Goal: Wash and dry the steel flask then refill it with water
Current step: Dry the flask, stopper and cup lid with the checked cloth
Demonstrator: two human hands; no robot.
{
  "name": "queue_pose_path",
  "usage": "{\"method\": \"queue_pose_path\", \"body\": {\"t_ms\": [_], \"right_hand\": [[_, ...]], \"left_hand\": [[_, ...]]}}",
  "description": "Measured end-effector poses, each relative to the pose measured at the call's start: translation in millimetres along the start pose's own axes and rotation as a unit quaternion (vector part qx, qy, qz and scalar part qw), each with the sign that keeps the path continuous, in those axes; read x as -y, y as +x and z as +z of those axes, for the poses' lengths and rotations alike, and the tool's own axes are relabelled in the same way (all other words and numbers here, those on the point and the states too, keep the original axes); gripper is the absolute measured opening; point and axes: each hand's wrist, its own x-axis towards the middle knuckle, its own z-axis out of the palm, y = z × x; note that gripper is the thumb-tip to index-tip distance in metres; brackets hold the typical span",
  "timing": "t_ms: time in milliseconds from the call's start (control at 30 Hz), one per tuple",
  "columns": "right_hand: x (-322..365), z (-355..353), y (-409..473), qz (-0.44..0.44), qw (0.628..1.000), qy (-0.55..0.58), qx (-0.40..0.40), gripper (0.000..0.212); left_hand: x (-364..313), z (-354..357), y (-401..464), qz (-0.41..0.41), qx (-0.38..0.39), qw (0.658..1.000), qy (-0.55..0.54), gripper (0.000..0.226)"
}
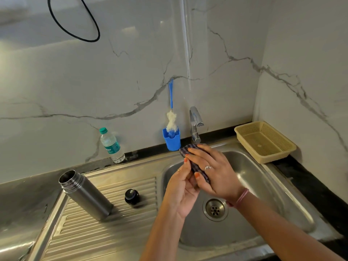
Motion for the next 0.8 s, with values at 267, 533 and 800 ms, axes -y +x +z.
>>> {"method": "queue_pose_path", "body": {"t_ms": [267,533,800], "right_hand": [[-2,-2,14,0.161,0.970,0.165,0.083,0.049],[-44,-23,50,0.453,0.731,0.365,0.356,0.031],[-51,11,18,0.505,0.681,0.462,0.260,0.028]], "left_hand": [[4,-11,5,0.019,0.034,0.981,0.192,0.020],[9,-33,24,0.263,0.101,0.635,0.719,0.019],[27,-70,47,0.375,0.056,0.653,0.655,0.023]]}}
